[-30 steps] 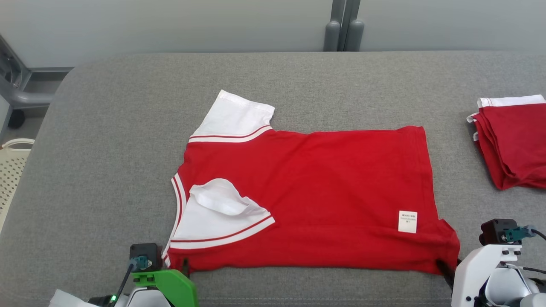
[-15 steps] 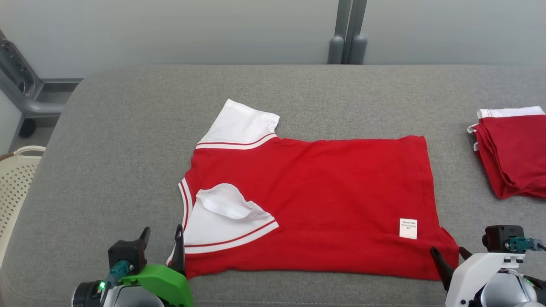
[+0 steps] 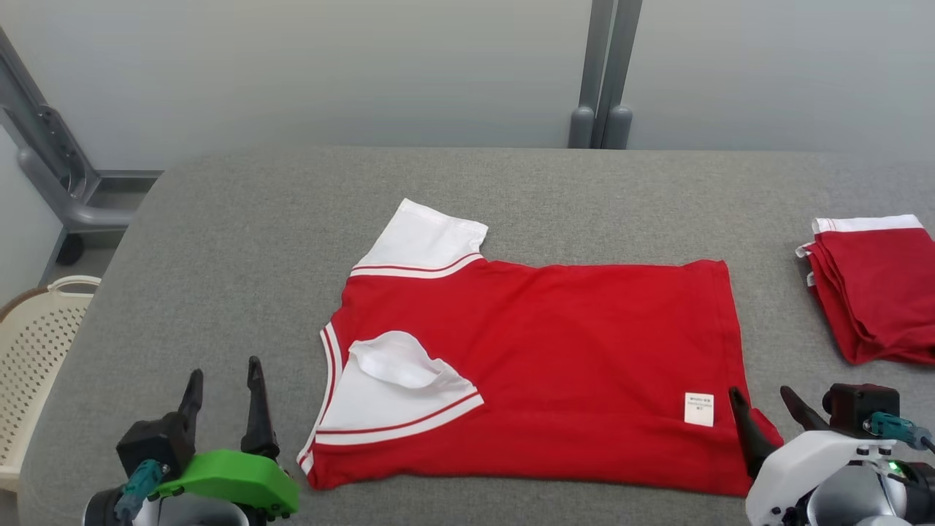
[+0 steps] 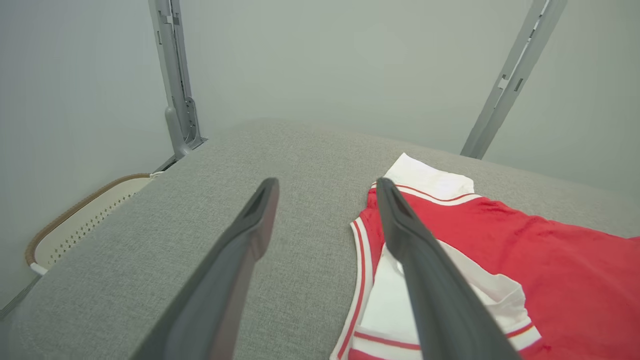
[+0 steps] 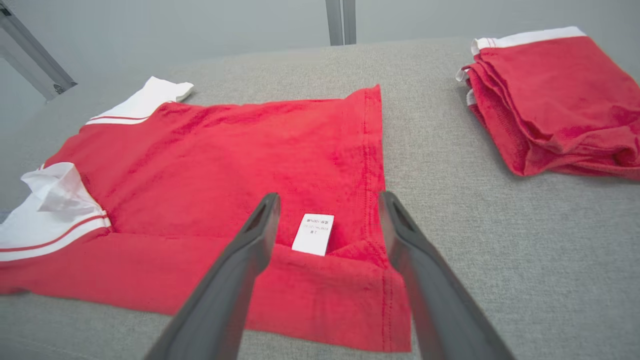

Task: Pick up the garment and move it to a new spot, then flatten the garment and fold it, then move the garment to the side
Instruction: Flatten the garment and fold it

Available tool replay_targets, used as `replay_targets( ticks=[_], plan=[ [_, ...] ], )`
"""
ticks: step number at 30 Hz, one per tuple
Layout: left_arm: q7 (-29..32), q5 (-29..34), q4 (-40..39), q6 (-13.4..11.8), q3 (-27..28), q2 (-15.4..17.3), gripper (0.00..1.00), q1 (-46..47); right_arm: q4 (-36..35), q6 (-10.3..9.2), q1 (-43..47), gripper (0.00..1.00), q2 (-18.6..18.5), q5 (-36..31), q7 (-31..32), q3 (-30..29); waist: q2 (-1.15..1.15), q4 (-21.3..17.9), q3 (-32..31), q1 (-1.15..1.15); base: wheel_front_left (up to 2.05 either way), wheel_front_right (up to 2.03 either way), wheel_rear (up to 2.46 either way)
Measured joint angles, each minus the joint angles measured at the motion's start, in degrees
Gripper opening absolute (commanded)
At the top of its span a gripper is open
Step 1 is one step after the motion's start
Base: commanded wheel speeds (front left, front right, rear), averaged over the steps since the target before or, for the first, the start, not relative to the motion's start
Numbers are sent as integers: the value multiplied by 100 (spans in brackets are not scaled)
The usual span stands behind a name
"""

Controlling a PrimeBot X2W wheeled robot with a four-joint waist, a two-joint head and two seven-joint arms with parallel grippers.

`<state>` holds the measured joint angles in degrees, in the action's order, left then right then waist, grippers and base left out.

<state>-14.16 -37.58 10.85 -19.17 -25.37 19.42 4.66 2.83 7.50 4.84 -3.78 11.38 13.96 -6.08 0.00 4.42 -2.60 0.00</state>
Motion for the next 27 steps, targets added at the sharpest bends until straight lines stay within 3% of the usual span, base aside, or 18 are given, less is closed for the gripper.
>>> replay_targets(
  ticks=[1,3,14,20,27],
  plan=[
    [-53,-76,-66,57,237,-29,100,-62,-26,0,-99,100,63,-58,-378,51,0,-4,-96,0,0,0,0],
    [-56,-76,-111,101,311,-24,100,-77,4,0,-165,100,71,-78,-519,99,0,-10,-141,0,0,0,0],
    [-63,114,-105,683,187,220,100,-292,456,0,-417,100,91,-38,-1727,514,0,-94,-351,0,0,0,0],
    [-87,178,-56,970,274,223,100,-451,747,0,-443,100,90,-90,-2105,677,0,-89,-419,0,0,0,0],
    [-88,390,0,1063,438,91,100,-721,949,1,-446,100,93,-233,-2219,851,0,-116,-432,0,0,0,0]
  ],
)
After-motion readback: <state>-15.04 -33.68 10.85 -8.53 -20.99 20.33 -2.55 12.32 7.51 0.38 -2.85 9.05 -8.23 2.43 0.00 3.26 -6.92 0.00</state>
